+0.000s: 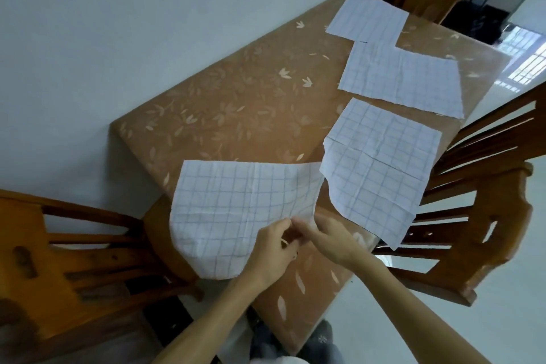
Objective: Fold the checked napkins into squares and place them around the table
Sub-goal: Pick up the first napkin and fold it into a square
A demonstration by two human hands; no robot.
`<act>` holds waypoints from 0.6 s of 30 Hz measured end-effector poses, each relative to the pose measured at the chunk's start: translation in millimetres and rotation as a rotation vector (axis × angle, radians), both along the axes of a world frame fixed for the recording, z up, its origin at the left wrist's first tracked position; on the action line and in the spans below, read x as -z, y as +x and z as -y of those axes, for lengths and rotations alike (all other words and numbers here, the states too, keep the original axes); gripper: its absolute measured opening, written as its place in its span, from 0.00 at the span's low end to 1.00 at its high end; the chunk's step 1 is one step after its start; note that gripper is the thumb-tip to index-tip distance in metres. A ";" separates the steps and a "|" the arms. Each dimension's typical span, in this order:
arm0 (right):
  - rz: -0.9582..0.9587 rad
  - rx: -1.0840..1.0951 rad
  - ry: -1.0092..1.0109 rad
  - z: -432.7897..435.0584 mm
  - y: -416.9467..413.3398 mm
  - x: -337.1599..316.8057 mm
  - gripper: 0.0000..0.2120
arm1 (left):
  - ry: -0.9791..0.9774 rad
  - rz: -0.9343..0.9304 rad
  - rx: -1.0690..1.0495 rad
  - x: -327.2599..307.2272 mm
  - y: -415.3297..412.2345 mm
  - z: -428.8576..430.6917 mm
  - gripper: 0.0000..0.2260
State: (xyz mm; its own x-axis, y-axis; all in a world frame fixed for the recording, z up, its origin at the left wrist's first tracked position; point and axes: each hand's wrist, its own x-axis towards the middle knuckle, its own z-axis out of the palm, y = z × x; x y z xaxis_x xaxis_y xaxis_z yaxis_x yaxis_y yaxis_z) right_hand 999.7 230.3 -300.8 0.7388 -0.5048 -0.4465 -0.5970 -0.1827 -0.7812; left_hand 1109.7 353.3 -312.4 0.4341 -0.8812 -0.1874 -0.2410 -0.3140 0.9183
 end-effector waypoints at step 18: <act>0.249 -0.167 -0.555 66.4 -108.4 -131.9 0.18 | -0.145 1.076 0.369 -129.5 -28.2 72.9 0.41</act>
